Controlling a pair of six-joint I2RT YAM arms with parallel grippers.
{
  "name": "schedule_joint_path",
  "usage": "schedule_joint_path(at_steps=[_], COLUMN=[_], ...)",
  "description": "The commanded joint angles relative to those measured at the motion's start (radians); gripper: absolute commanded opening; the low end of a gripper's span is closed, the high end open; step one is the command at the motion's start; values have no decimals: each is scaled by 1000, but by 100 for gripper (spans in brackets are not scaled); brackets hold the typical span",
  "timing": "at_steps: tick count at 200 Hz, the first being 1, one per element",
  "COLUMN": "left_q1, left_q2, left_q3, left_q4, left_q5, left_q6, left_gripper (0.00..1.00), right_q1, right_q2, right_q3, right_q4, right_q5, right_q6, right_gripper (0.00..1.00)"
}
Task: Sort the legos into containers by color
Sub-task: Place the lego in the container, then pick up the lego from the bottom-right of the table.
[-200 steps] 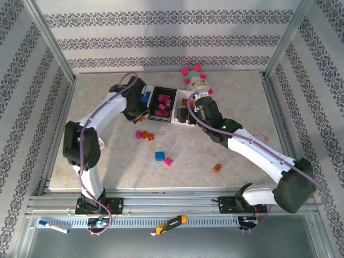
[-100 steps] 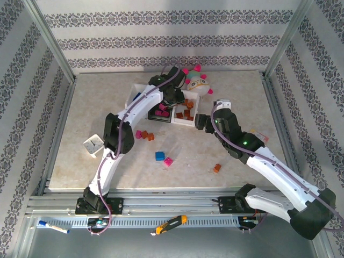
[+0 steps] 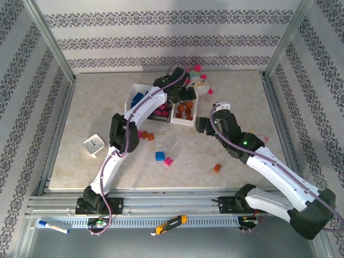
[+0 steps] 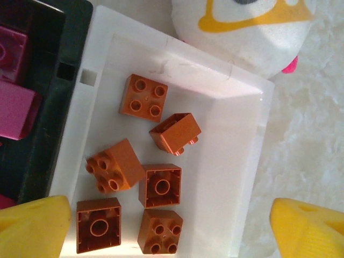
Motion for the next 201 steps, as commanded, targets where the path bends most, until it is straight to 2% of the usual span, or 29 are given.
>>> schedule_joint_path(at_steps=[1, 28, 53, 69, 98, 122, 159, 201], left_q1=[1, -2, -6, -6, -6, -11, -12, -12], left_q2=[-113, -217, -356, -481, -774, -961, -1122, -1187], left_q3=[-6, -91, -287, -505, -1005, -1267, -1444, -1506], left_q4=[36, 51, 132, 250, 640, 814, 815, 800], left_q5=[-4, -8, 9, 53, 130, 190, 318, 350], left_q6=[95, 183, 329, 443, 609, 745, 907, 963], left_gripper=[99, 99, 99, 99, 99, 99, 99, 99], right_q1=[-6, -8, -15, -21, -39, -62, -93, -118], right_q2=[14, 32, 40, 35, 20, 17, 52, 135], right_q3=[4, -14, -52, -88, -174, -248, -319, -360], right_q4=[13, -28, -105, -173, -251, -255, -260, -238], right_q5=[-12, 0, 0, 2, -49, -113, -198, -286], right_q6=[14, 84, 191, 297, 445, 506, 572, 588], right_gripper=[94, 93, 92, 90, 90, 90, 88, 77])
